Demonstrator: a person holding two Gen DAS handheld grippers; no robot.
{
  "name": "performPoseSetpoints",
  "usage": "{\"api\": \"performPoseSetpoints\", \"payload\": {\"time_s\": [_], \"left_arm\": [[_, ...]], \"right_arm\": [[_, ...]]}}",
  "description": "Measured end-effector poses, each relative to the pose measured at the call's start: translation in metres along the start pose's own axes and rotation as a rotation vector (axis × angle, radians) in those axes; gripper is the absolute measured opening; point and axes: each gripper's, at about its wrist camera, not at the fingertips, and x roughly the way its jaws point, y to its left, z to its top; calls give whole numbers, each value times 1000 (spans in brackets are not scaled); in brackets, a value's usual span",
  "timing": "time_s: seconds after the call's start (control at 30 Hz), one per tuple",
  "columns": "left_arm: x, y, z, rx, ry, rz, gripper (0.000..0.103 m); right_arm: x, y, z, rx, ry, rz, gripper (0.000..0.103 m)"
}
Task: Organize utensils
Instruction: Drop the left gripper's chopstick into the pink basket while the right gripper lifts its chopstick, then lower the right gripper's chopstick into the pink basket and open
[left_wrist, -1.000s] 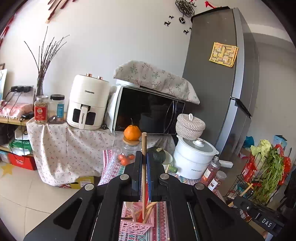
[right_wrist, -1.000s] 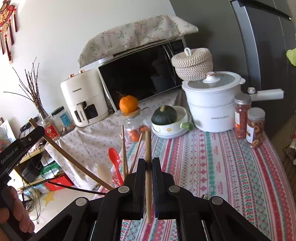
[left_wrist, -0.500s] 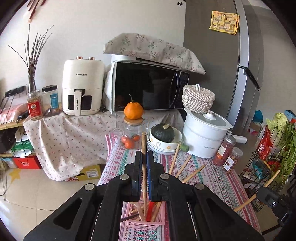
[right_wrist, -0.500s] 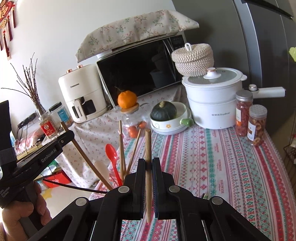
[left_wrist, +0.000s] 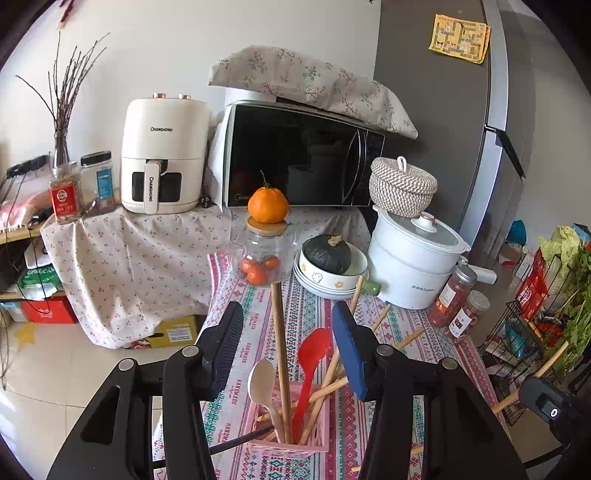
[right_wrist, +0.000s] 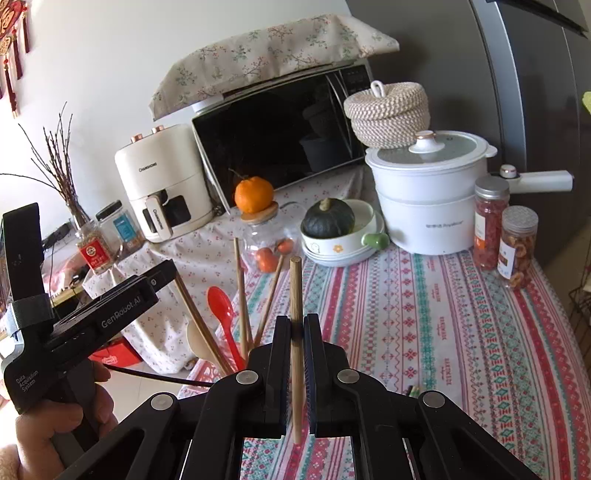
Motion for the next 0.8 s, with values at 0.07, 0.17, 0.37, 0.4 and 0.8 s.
{"api": "performPoseSetpoints", "payload": {"time_s": [0.07, 0.17, 0.37, 0.4, 0.8], "left_arm": [[-7, 0, 0, 14, 15, 17, 58], [-21, 2, -2, 43, 39, 20, 69], [-52, 14, -11, 68, 70, -14, 76], [-57, 17, -11, 66, 66, -17, 76], [-72, 44, -15, 37, 52, -14, 79]], "right_arm": [[-3, 5, 5, -5, -15, 13, 6], [-7, 15, 16, -19, -48, 31, 6], [-10, 37, 34, -26, -112, 77, 6], [-9, 41, 36, -29, -119, 81, 6], [44, 71, 25, -96, -42, 53, 6]]}}
